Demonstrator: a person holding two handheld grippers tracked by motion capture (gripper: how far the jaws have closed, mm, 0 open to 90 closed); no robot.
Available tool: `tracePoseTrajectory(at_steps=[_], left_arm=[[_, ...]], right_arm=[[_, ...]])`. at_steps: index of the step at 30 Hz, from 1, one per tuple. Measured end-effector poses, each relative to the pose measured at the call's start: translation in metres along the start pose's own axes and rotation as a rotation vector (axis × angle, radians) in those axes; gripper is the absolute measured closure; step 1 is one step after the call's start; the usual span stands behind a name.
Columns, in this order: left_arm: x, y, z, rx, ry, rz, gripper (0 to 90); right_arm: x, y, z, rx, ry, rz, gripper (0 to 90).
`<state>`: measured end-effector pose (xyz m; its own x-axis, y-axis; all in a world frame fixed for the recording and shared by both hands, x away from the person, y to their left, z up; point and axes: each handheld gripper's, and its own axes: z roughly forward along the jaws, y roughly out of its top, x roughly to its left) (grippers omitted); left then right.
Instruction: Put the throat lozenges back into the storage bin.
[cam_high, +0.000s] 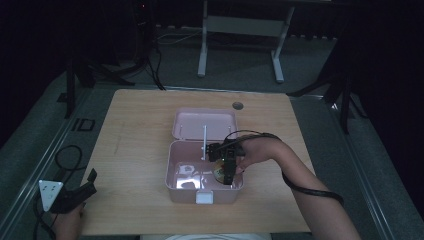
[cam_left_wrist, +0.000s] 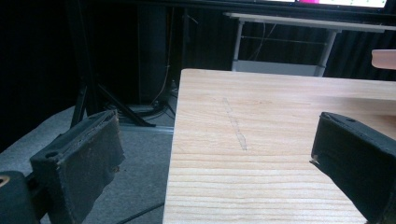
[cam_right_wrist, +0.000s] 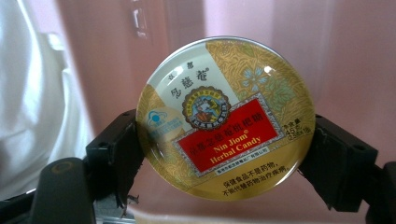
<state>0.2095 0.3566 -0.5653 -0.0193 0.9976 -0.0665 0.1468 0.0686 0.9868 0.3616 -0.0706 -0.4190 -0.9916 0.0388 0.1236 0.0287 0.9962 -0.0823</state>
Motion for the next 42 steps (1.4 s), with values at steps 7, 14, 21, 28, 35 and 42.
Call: tracePoseTrajectory(at_steps=[7, 14, 21, 28, 35, 42], left_arm=[[0.0, 0.0, 0.0, 0.002, 0.0, 0.001, 2.4], [0.0, 0.0, 0.0, 0.002, -0.002, 0.003, 2.4], [0.0, 0.0, 0.0, 0.002, -0.006, 0.003, 2.4], [0.0, 0.0, 0.0, 0.001, -0.01, 0.001, 2.4], [0.0, 0.0, 0.0, 0.001, -0.011, 0.001, 2.4], [0.0, 0.0, 0.0, 0.002, -0.013, 0.0, 2.4]], right_arm=[[-0.006, -0.001, 0.018, 0.02, 0.011, 0.008, 20.3], [-0.008, 0.001, 0.029, 0.014, -0.009, -0.003, 20.3], [-0.007, 0.009, 0.037, 0.026, -0.011, -0.027, 20.3], [-0.008, 0.016, 0.055, 0.084, -0.024, -0.053, 20.2], [-0.008, 0.015, 0.057, 0.096, -0.013, -0.048, 20.0], [-0.008, 0.015, 0.056, 0.1, -0.003, -0.038, 19.7]])
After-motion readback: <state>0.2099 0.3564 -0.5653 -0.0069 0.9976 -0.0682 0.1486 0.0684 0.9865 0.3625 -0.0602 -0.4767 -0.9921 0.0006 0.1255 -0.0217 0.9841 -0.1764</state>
